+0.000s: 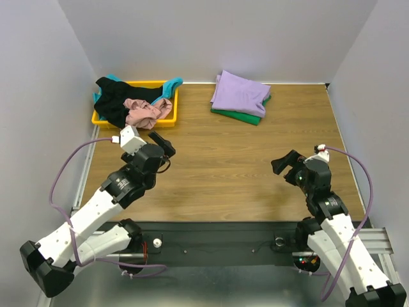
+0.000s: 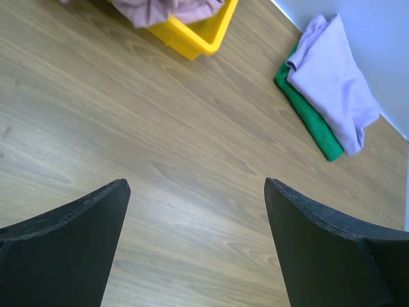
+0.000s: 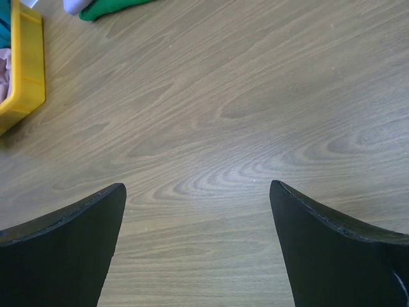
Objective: Fold and stack the t-shirts
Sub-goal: Grab the tshirt from the pile
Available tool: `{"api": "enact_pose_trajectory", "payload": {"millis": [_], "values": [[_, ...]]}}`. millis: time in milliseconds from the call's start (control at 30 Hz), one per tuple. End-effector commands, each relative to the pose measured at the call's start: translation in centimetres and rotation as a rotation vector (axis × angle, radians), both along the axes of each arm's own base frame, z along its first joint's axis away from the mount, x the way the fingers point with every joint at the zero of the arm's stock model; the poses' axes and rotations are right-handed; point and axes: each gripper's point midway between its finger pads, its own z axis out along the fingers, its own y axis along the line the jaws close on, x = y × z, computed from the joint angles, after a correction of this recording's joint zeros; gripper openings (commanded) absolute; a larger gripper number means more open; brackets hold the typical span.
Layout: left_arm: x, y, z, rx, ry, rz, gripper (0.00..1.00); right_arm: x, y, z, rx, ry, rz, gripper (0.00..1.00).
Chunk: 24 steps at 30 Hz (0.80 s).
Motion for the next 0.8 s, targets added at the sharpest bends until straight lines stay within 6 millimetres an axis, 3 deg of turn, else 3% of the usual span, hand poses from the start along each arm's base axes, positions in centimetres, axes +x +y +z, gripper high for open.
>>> {"api": "enact_pose_trajectory", "payload": {"millis": [0,167,267,300,333,400,467,500,567,600,767], "values": [[2.5,1.4,2.3,0.043,-0.036,0.067,0.98,0.8,-0.1,2.6,0.021,-0.083,-0.022,1.0],[6.3,4.9,3.6,0.114,-0.015,0.167,0.98,1.0,0.3,3.0,0.056,-0.08,-0.021,1.0],[10.6,7.5,4.5,0.182,0.009,0.2,0.98,1.1,0.4,2.8,0.052,-0.067,-0.018,1.0],[11.1,7.8,5.7,0.153,-0.019,0.194,0.98,1.2,0.4,2.7,0.048,-0.061,-0.014,1.0],[12.7,7.3,4.1,0.171,0.036,0.134,0.98,1.2,0.4,2.8,0.044,-0.06,-0.012,1.0],[15.2,8.4,3.1,0.194,0.104,0.136,0.98,1.3,0.5,2.5,0.036,-0.045,-0.002,1.0],[16.3,9.5,1.9,0.234,0.173,0.17,0.98,1.4,0.6,2.2,0.026,-0.034,0.008,1.0],[18.2,9.7,1.6,0.251,0.196,0.185,0.98,1.4,0.7,2.0,0.021,-0.025,0.014,1.0],[19.3,10.5,0.4,0.282,0.274,0.183,0.98,1.5,0.7,1.7,0.015,-0.016,0.014,1.0],[21.0,10.4,-0.5,0.295,0.302,0.177,0.98,1.6,0.6,1.7,0.012,-0.012,0.01,1.0],[22.7,9.9,-4.5,0.323,0.449,0.137,0.98,1.7,0.4,0.7,-0.005,0.021,-0.001,1.0]]}}
